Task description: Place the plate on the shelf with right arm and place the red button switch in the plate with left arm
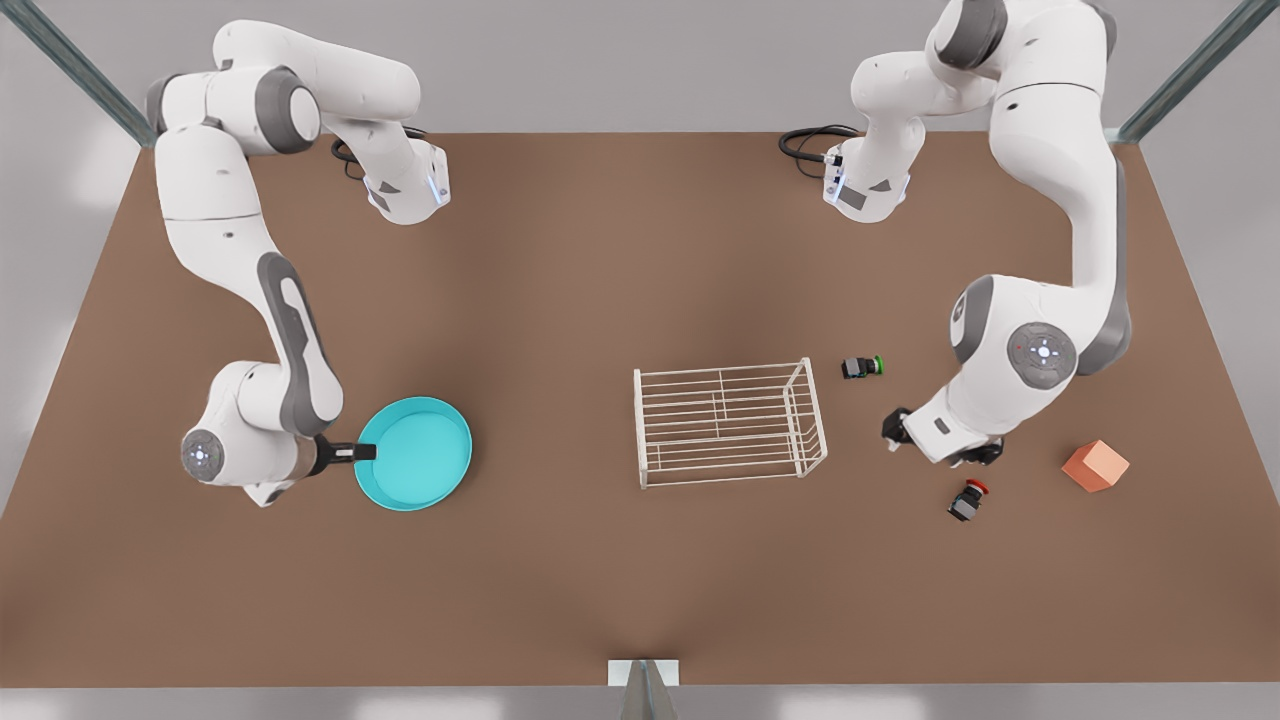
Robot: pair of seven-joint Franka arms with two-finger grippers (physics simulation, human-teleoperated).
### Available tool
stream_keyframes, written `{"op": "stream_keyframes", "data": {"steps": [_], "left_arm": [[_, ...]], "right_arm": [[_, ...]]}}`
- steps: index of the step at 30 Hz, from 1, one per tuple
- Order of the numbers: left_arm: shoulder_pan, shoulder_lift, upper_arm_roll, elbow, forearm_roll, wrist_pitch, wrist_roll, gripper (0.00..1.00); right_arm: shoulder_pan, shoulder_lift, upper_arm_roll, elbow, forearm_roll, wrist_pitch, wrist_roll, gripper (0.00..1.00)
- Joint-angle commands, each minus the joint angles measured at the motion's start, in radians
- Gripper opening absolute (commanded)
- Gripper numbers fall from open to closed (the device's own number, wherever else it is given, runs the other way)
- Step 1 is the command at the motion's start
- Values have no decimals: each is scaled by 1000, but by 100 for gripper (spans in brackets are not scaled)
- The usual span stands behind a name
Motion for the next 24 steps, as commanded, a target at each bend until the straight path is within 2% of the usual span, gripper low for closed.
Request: {"op": "stream_keyframes", "data": {"steps": [1,6,8,11,12,17,19,21,24], "left_arm": [[13,9,1,0,59,45,486,100],[61,123,3,38,104,97,581,100],[87,189,4,78,105,136,624,100],[116,230,10,86,105,142,626,100],[118,278,12,143,105,142,669,100],[119,356,26,170,105,160,679,100],[125,405,35,215,105,171,701,100],[147,411,35,218,104,169,701,100],[165,428,35,218,104,171,699,100]], "right_arm": [[4,24,-1,-3,-3,74,-111,100],[-32,60,-4,3,122,21,-177,100],[-33,49,-5,7,141,-5,-179,96],[-36,47,-4,10,141,-12,-179,61],[-38,46,-4,10,139,-12,-179,52],[-33,49,-1,7,141,-12,-183,36],[-35,50,-1,7,141,-12,-186,35],[-35,49,-2,7,141,-12,-183,17],[-35,44,-2,13,141,-28,-175,10]]}}
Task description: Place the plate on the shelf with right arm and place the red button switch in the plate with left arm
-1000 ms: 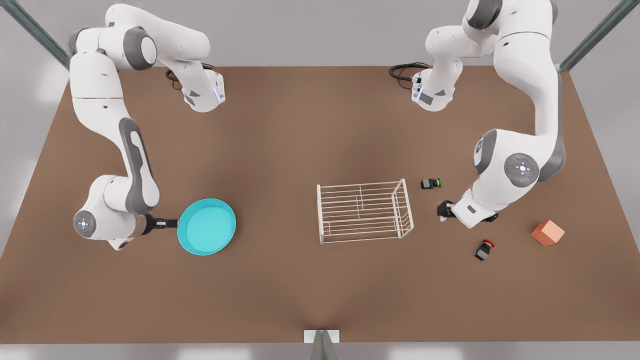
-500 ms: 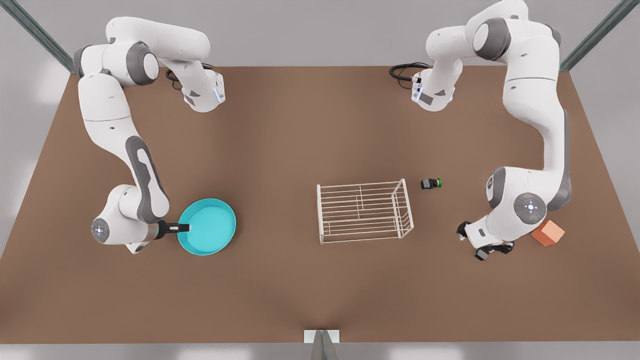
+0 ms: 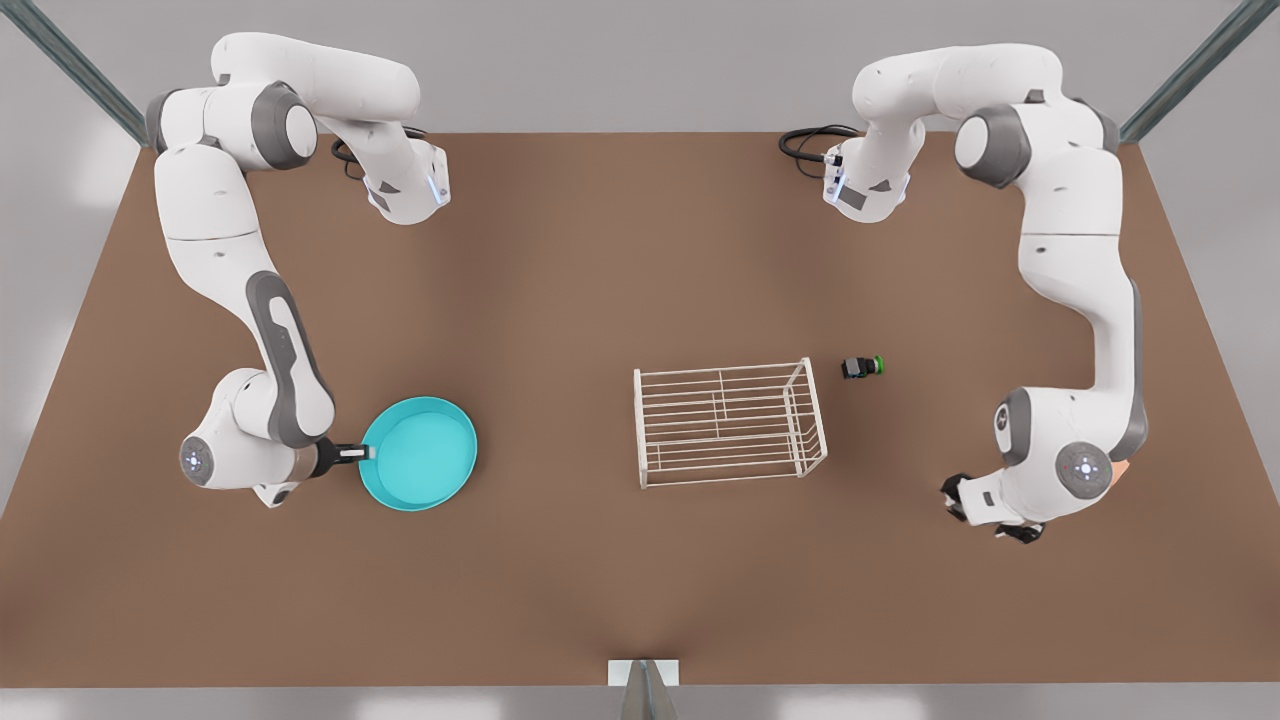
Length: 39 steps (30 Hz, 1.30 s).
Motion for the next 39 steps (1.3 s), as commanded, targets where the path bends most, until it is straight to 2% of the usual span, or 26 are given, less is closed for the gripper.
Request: {"op": "stream_keyframes", "data": {"steps": [1,9,16,20,22,27,28,29,31,34,37,39], "left_arm": [[8,10,0,2,1,25,211,100],[44,44,1,-26,4,77,212,100],[71,44,1,-101,4,140,208,100],[70,38,1,-144,2,181,197,100],[71,33,3,-149,2,182,199,100],[70,27,5,-147,7,180,211,99],[70,27,5,-147,7,180,209,86],[70,27,5,-147,7,180,208,81],[68,27,5,-147,5,178,200,77],[64,35,5,-147,5,183,189,77],[62,35,5,-147,5,183,185,67],[64,33,5,-147,7,182,185,54]], "right_arm": [[-2,-13,0,31,-10,-75,-34,10],[35,-42,8,281,-28,-388,35,10],[201,-132,11,336,-28,-402,283,10],[253,-134,57,365,-27,-401,486,10],[273,-134,134,401,-28,-396,638,10],[402,-134,168,402,-30,-358,914,11],[437,-134,168,402,-45,-326,966,11],[479,-128,168,402,-99,-289,1016,11],[563,-106,166,402,-116,-220,1130,11],[598,-69,163,401,-116,-94,1167,11],[649,-31,163,401,-116,56,1237,11],[672,-17,163,401,-116,125,1271,11]]}}
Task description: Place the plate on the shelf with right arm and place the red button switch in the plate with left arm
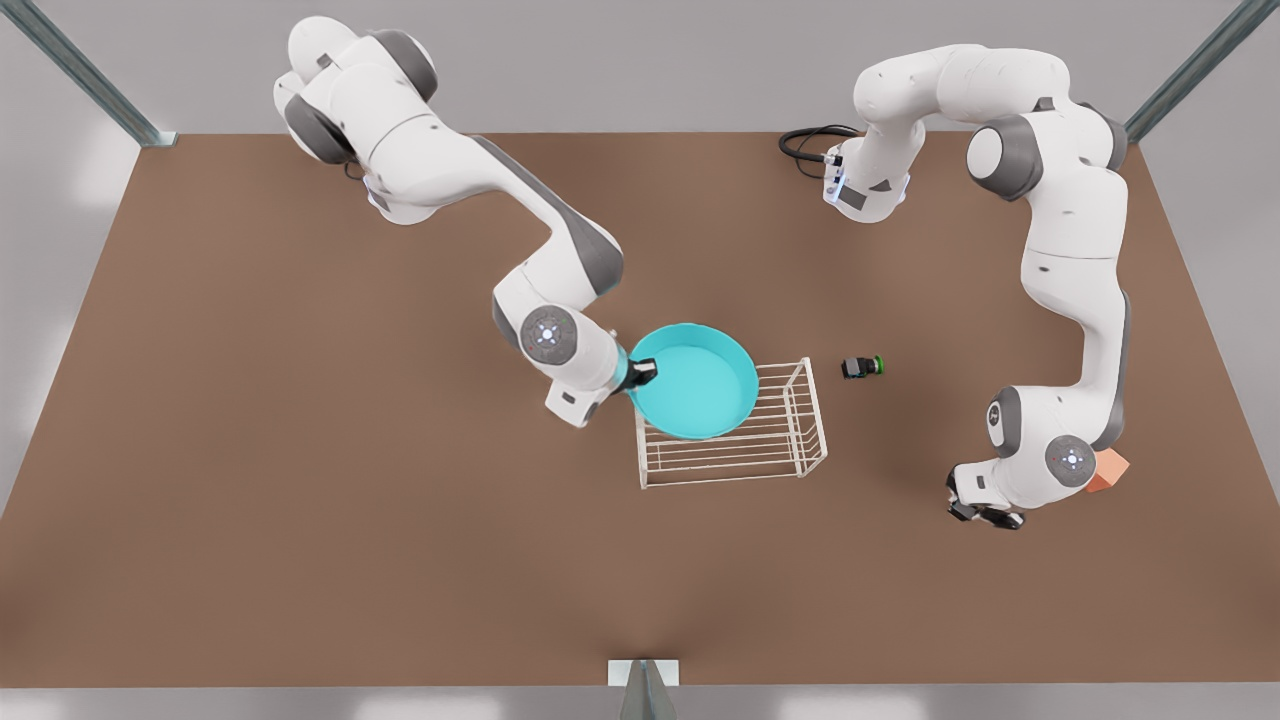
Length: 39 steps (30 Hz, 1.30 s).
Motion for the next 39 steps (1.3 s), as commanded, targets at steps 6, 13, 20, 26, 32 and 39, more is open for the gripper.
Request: {"op": "stream_keyframes", "data": {"steps": [6,13,20,26,32,39], "left_arm": [[2,-18,-5,17,-10,-44,-6,44],[1,-103,-172,142,-10,-420,-274,43],[-1,-238,-276,168,-23,-598,-592,43],[-45,-236,-427,238,-21,-659,-1087,43],[-139,-229,-474,297,-23,-647,-1462,43],[-274,-189,-470,312,-21,-478,-1801,43]], "right_arm": [[65,55,-1,-2,-13,340,628,12],[57,49,-3,-3,-15,338,627,100],[-126,-299,-9,0,-13,-320,354,100],[-446,-229,-6,-25,-210,-435,-502,100],[-465,-239,4,-15,-349,-481,-508,100],[-379,-274,25,-12,-409,-496,-505,100]]}}
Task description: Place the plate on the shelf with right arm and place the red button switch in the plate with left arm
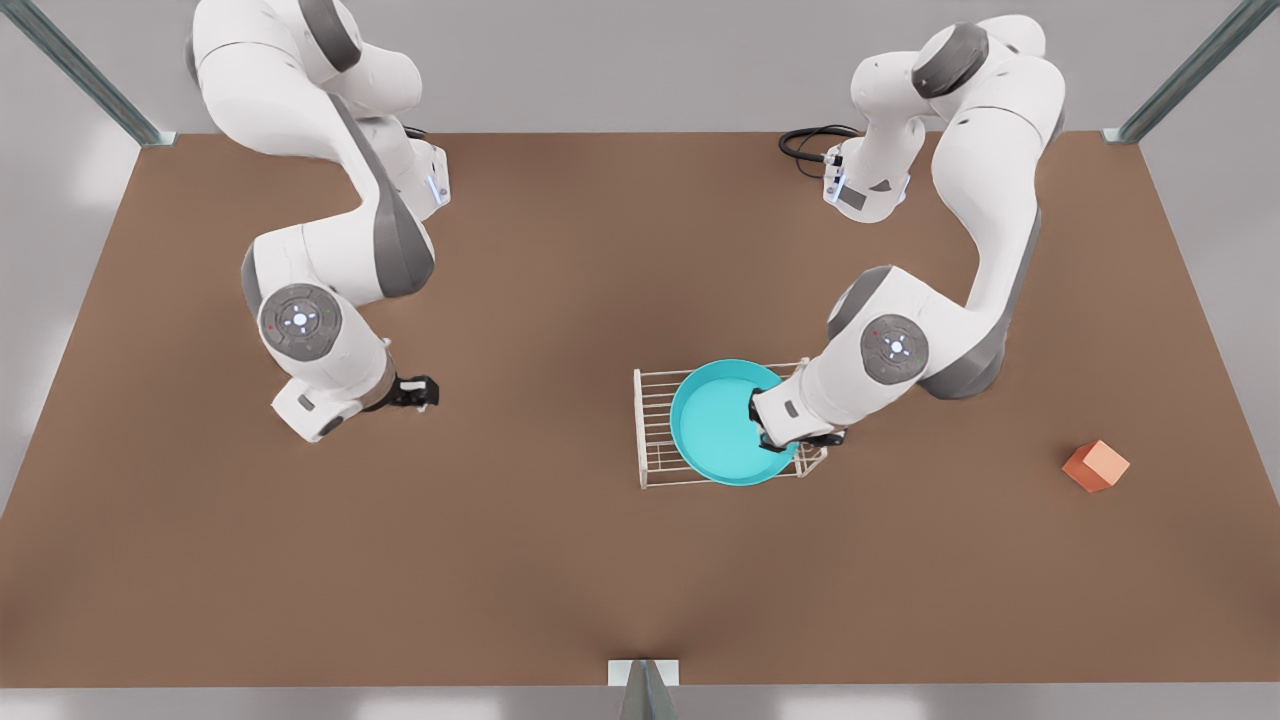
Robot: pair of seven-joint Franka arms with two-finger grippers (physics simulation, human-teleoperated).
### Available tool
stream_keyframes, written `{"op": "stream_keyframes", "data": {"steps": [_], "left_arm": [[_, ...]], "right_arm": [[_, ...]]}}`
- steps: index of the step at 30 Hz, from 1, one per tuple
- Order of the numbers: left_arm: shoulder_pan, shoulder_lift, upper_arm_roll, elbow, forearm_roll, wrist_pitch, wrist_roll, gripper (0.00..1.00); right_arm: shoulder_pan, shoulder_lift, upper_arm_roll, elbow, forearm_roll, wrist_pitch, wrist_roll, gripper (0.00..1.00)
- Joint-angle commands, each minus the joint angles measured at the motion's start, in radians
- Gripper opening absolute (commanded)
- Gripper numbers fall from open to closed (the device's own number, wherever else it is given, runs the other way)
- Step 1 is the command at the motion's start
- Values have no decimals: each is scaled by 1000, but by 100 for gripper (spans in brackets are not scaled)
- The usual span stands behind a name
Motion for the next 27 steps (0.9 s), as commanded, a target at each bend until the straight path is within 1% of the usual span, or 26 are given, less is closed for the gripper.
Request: {"op": "stream_keyframes", "data": {"steps": [1,3,5,7,11,12,14,15,17,18,19,20,21,22,27], "left_arm": [[-30,20,4,0,-1,104,-814,43],[-64,40,7,-1,5,132,-857,43],[-98,69,39,-9,10,152,-862,43],[-105,89,41,-23,63,152,-857,43],[-99,89,49,-58,83,141,-822,44],[-98,89,52,-59,83,141,-808,100],[-101,80,67,-61,85,130,-808,100],[-92,63,65,-59,111,46,-756,100],[-16,-21,62,-59,105,-101,-542,100],[62,-75,59,-78,83,-147,-396,100],[135,-119,59,-108,74,-148,-325,100],[197,-182,58,-180,62,-137,-255,100],[266,-282,56,-329,4,-45,-202,100],[318,-301,58,-362,-33,-16,-139,100],[324,-285,59,-352,-26,1,-133,100]], "right_arm": [[2,-4,-4,0,-25,-35,-349,100],[2,-2,-7,0,-25,-22,-360,100],[0,-1,-7,0,-24,-25,-349,100],[-15,5,-13,0,-25,5,-350,100],[-15,4,-15,0,-22,7,-344,100],[-17,4,-15,0,-21,7,-347,100],[-17,5,-15,1,-21,8,-355,100],[-17,5,-15,0,-21,8,-357,100],[-30,10,-15,0,-16,8,-347,100],[-30,10,-15,0,-16,7,-347,100],[-32,10,-15,0,-16,8,-349,100],[-32,11,-16,0,-16,10,-349,100],[-32,13,-16,0,-16,14,-347,100],[-32,13,-16,0,-15,13,-344,100],[-35,25,-15,2,13,51,-337,100]]}}
